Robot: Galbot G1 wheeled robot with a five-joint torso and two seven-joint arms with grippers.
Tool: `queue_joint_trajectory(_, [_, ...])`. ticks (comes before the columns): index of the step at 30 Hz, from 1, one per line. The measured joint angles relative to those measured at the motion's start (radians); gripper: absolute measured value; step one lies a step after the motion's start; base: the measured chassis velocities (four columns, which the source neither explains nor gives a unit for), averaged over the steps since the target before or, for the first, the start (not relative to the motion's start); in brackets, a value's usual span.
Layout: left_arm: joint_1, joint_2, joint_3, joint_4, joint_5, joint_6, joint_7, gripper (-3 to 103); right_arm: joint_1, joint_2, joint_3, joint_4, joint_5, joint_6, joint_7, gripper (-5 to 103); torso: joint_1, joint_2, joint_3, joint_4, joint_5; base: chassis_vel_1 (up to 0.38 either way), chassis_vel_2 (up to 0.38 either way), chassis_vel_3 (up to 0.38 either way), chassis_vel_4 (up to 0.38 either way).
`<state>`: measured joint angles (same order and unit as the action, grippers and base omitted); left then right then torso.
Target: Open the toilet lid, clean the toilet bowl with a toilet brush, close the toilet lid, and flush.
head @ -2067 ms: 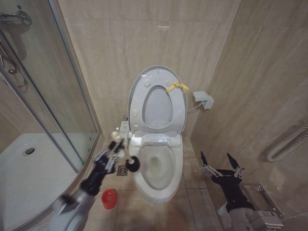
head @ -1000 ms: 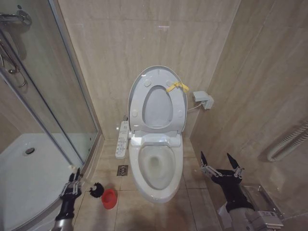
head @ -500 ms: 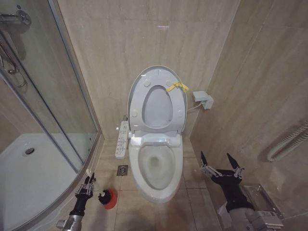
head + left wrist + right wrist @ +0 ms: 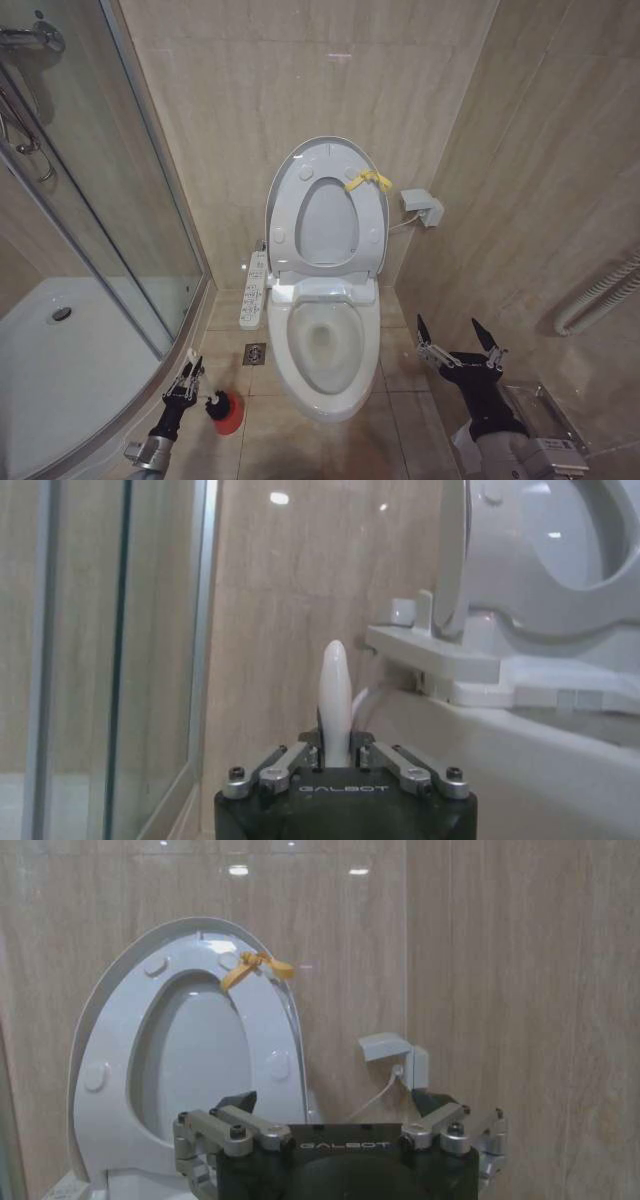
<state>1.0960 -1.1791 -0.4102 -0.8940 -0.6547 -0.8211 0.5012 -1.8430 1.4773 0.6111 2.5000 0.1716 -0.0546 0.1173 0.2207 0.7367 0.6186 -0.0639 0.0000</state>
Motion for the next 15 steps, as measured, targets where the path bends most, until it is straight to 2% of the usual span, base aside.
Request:
queue_joint_trajectory(8, [-0.063, 0.006, 0.024, 0.104, 0.018, -0.003, 0.060, 19, 0.000, 0.000, 0.000, 0.000, 0.000, 0.000, 0.000, 100, 0.000, 0.000, 0.000, 0.0000, 0.0001, 0.000, 0.000, 0.000, 0.000])
queue_joint_trajectory(15, [-0.070, 0.003, 0.034, 0.080, 0.015, 0.000, 0.070, 19, 0.000, 0.000, 0.000, 0.000, 0.000, 0.000, 0.000, 100, 0.000, 0.000, 0.000, 0.0001, -0.0002, 0.000, 0.000, 0.000, 0.000])
